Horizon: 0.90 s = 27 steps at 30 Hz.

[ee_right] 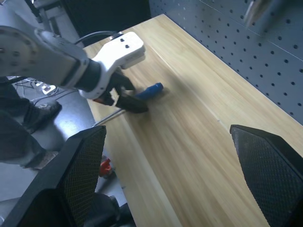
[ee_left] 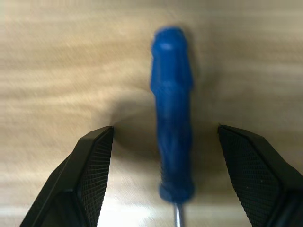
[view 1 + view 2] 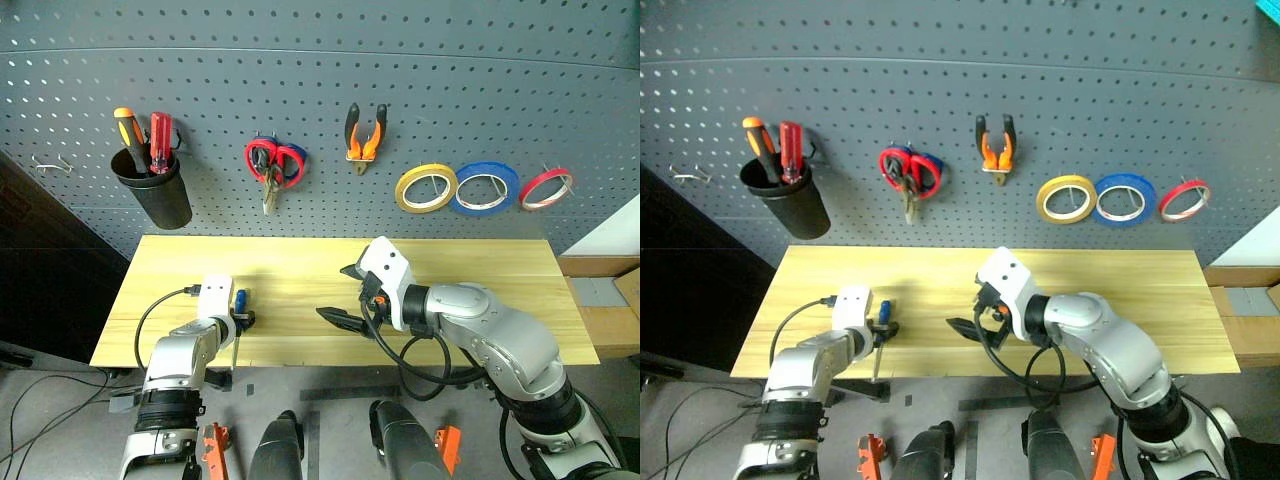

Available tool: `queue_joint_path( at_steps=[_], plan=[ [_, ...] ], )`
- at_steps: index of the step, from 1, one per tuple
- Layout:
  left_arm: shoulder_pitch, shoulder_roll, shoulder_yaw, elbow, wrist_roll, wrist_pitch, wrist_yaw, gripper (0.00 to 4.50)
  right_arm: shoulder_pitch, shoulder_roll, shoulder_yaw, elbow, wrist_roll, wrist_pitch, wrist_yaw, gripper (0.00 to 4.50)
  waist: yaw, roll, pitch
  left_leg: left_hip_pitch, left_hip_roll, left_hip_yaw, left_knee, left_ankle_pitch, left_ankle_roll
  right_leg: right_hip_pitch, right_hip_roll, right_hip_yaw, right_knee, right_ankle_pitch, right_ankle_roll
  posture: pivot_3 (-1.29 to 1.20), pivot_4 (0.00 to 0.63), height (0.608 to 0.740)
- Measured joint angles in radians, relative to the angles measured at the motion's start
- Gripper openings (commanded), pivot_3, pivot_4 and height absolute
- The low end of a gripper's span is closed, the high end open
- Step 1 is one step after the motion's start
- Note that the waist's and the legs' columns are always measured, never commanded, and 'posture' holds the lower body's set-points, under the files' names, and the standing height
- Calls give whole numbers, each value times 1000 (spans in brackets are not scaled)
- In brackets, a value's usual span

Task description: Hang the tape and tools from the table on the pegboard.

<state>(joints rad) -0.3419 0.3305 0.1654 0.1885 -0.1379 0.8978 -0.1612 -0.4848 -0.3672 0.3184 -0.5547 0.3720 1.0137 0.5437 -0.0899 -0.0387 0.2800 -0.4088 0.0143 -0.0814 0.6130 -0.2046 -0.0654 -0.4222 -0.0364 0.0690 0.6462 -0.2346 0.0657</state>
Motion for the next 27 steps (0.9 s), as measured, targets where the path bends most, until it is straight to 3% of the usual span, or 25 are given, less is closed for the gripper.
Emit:
queue_joint_path(
  at_steps=[8,9,15,19,23,27],
  plan=[
    [10,-2,20,14,-1,-22,-3,697,-11,-33,-3,4,27,28,24,4500,-5,2,-2,0,0,0,0,0,0,0,0,0,0,0,0,-161,251,740],
    [13,-2,20,11,-1,-26,-3,589,-16,-44,0,6,27,22,32,4500,-6,2,-2,0,0,0,0,0,0,0,0,0,0,0,0,-157,247,740],
    [85,-16,36,-101,-23,17,-7,590,-41,-72,42,11,23,-77,102,4500,-16,2,-2,0,0,0,0,0,0,0,0,0,-1,0,0,-156,230,740],
    [176,-52,86,-296,-79,39,-6,590,-68,-74,59,14,9,-138,132,4500,-21,1,-2,-4,0,-1,0,0,-1,-3,0,-1,0,0,0,-151,216,740],
    [232,-27,77,-468,-100,-119,-82,590,-99,-66,58,27,3,-171,141,4500,-19,0,-3,-4,0,-1,1,0,-1,-3,0,-1,0,1,-1,-125,191,740],
    [128,19,105,-571,-186,-213,-171,590,-135,-42,58,70,-2,-208,149,4500,-6,-3,-6,-5,0,-2,3,1,-3,-3,0,-3,0,4,-3,-98,170,740]
  ],
)
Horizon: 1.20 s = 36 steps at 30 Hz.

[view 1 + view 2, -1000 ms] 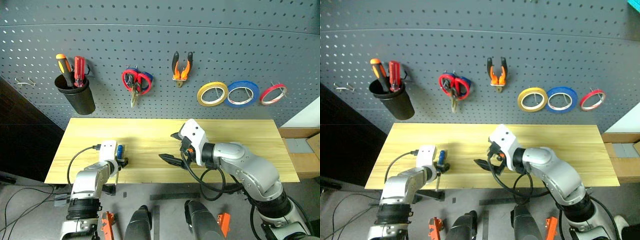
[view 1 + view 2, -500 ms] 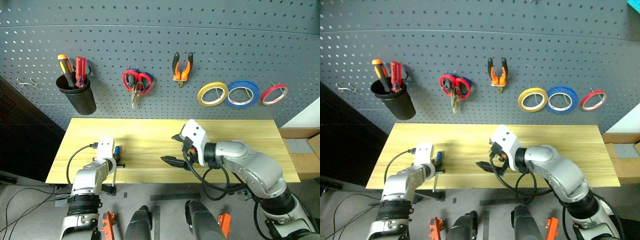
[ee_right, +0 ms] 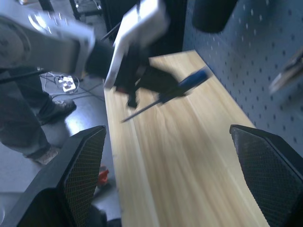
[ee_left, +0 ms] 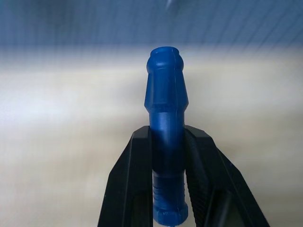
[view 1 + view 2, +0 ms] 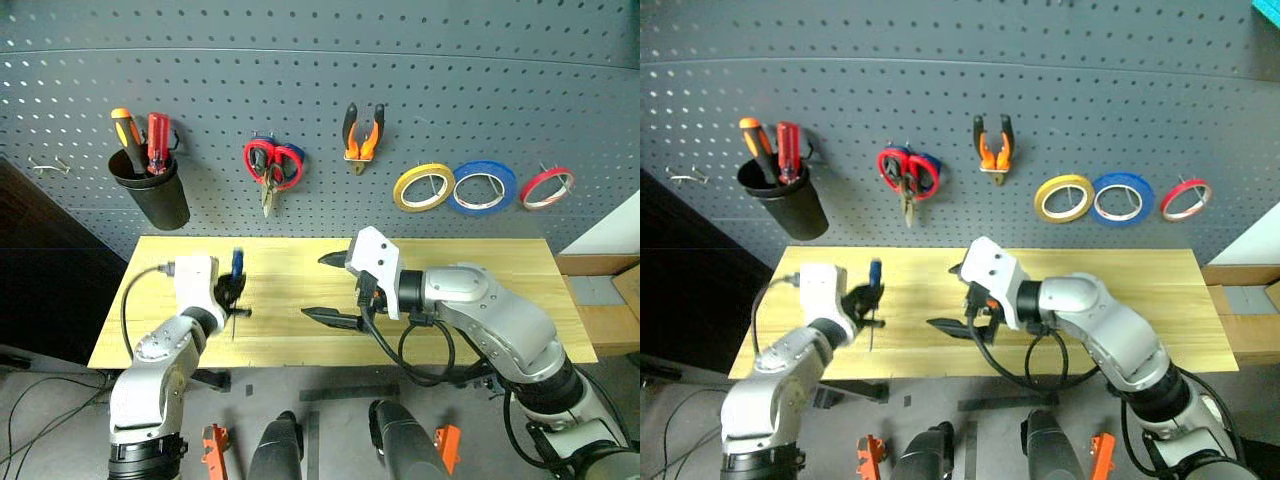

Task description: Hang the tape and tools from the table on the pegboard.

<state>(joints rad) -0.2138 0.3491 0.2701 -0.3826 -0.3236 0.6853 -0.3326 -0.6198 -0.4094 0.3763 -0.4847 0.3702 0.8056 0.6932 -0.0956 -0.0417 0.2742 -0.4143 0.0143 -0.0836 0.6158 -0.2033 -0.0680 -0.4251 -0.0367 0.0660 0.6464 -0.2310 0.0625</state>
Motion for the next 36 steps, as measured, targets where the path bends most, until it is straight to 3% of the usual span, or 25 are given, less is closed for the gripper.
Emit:
queue_joint_path(
  at_steps=[6,10,18,27,31,36],
  plan=[
    [-264,214,91,122,-32,-84,-76,590,-28,36,-2,53,-14,-38,1,4500,4,-4,-5,-1,0,0,1,0,0,-1,0,-1,0,1,-1,-97,152,740],
    [-437,292,143,286,-27,-199,-75,590,-48,79,-2,75,-35,-63,-21,4500,6,-6,-8,-2,0,-1,1,0,-1,-1,-1,-1,-1,2,-1,-105,151,740],
    [-552,303,150,466,-8,-349,-66,590,-88,158,-8,112,-74,-80,-88,4500,6,-7,-10,-2,0,-2,1,1,-2,-1,-1,-3,1,2,-2,-121,147,740],
    [-566,290,128,550,32,-460,-27,590,-111,201,-31,140,-84,-88,-127,4500,4,-8,-11,-4,0,-3,7,1,-2,-1,-1,-3,3,5,-2,-126,150,740],
    [-500,288,128,557,57,-508,0,590,-117,227,-39,144,-84,-96,-135,4500,-5,-8,-12,-4,0,-3,9,1,-2,-1,-1,-3,5,6,-2,-120,147,740],
    [-423,262,131,617,62,-551,39,2144,-123,238,-47,159,-83,-96,-149,4500,-13,-10,-14,-3,0,-3,13,1,-2,-1,-1,-3,12,6,-3,-120,147,740]
  ],
)
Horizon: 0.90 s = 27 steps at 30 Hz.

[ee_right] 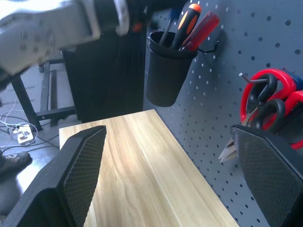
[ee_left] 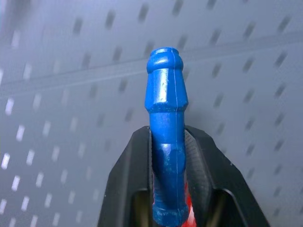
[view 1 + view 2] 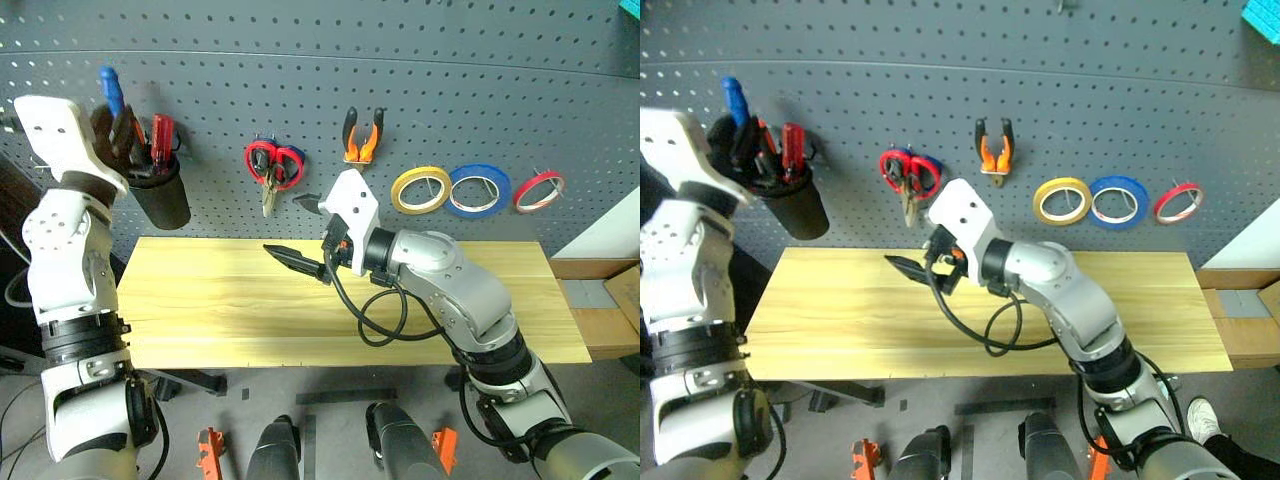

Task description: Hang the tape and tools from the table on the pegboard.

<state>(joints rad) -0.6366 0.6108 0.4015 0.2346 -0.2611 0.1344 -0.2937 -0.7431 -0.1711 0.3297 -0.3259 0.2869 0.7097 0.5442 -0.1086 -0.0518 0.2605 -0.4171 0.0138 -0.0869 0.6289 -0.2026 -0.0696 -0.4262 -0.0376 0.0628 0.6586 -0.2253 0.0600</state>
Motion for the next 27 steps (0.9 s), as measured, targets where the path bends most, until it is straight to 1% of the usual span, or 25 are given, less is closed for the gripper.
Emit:
queue_joint_path(
  at_steps=[2,4,7,11,15,16,19,21,22,24,27],
  plan=[
    [11,-16,0,-3,-5,13,12,2744,-1,5,-4,4,0,0,-3,4500,1,-2,-1,0,0,-1,1,0,0,0,0,0,1,0,0,-114,141,740],
    [10,-34,3,-35,-33,82,32,3383,-4,16,-6,7,1,0,-5,4500,1,-4,-4,0,0,-1,2,0,0,0,0,0,3,0,0,-114,141,740],
    [11,-69,9,-106,-90,187,67,3383,-4,18,-7,7,1,-1,-6,4500,1,-6,-10,0,0,-1,2,1,-1,0,0,0,3,0,0,-98,130,740],
    [14,-88,6,-264,-144,316,108,3383,2,16,-41,9,-2,-29,-24,4500,0,-9,-17,0,0,-2,2,1,-1,0,0,0,3,0,0,-75,117,740],
    [88,-81,-50,-490,-188,411,80,3383,71,-26,-81,8,-33,-104,-36,4500,2,-6,-41,0,-1,-1,0,0,-1,0,0,0,1,0,0,-63,106,740],
    [115,-81,-63,-517,-191,427,72,3383,90,-32,-87,8,-37,-112,-44,4500,2,-4,-46,1,-1,-1,0,0,-1,1,0,1,1,0,0,-59,100,740],
    [239,-109,-106,-571,-189,446,65,3383,173,-25,-122,6,-55,-138,-95,4500,1,3,-62,6,0,0,0,0,-1,4,1,2,3,0,0,-51,87,740],
    [321,-142,-130,-587,-176,448,70,3383,231,-19,-148,18,-76,-168,-137,4500,2,3,-67,9,0,1,0,1,0,6,2,3,3,-1,0,-50,80,740],
    [358,-162,-136,-588,-167,444,78,3383,255,-17,-159,30,-86,-185,-158,4500,1,3,-69,10,0,1,0,1,0,7,3,4,2,-1,0,-49,66,740],
    [431,-202,-139,-587,-148,427,97,3383,304,-6,-189,67,-106,-240,-190,4500,1,2,-76,15,0,3,0,2,1,11,3,5,2,-2,2,-51,61,740],
    [524,-233,-134,-543,-104,369,112,3383,389,-30,-209,149,-155,-372,-213,4500,2,4,-97,21,1,3,0,2,1,18,4,6,-1,-3,2,-49,41,740]
  ],
)
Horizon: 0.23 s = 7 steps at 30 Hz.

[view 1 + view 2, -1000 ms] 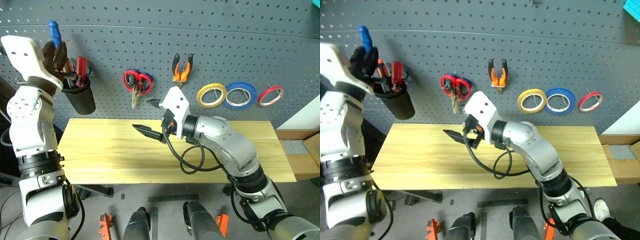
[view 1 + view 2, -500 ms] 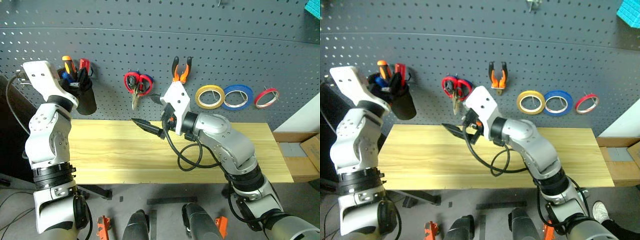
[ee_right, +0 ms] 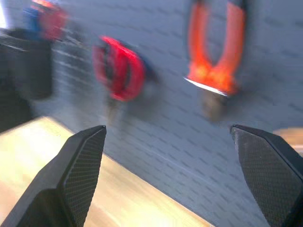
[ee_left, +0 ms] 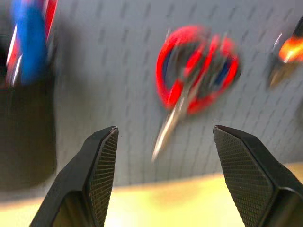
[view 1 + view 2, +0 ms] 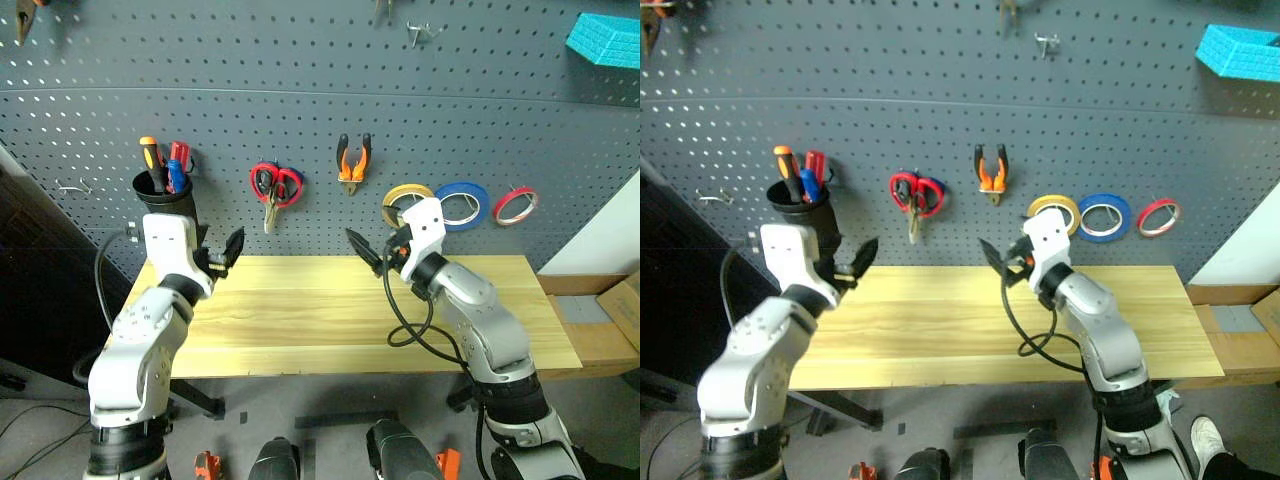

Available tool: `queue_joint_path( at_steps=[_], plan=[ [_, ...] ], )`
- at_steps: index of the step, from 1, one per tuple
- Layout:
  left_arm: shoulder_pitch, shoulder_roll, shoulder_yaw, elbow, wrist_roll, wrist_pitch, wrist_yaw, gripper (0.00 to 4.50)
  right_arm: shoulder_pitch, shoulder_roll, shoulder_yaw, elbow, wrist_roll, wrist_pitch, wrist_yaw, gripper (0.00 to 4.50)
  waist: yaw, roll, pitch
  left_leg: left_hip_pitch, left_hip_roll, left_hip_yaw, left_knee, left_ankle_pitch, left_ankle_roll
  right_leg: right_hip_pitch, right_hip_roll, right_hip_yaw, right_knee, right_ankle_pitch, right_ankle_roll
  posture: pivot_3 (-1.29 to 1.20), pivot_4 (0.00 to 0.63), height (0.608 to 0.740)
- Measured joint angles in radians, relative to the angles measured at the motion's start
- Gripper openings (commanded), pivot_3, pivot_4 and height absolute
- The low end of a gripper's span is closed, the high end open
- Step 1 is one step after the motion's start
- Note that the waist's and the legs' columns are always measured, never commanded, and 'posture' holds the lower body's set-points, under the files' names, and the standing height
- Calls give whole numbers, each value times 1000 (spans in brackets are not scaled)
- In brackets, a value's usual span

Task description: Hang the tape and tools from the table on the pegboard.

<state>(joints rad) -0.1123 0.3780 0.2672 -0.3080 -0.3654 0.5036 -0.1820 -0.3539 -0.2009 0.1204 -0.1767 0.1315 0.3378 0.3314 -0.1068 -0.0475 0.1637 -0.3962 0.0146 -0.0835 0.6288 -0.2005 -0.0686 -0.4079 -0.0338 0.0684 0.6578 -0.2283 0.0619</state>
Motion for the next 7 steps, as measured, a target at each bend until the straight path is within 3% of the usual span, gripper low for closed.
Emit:
queue_joint_path(
  at_steps=[7],
  plan=[
    [72,-9,20,139,88,-150,4,3383,113,-33,-76,214,-31,-180,-15,4500,1,2,-49,3,0,2,0,0,0,4,0,1,-2,-2,-4,-29,0,740]
  ],
)
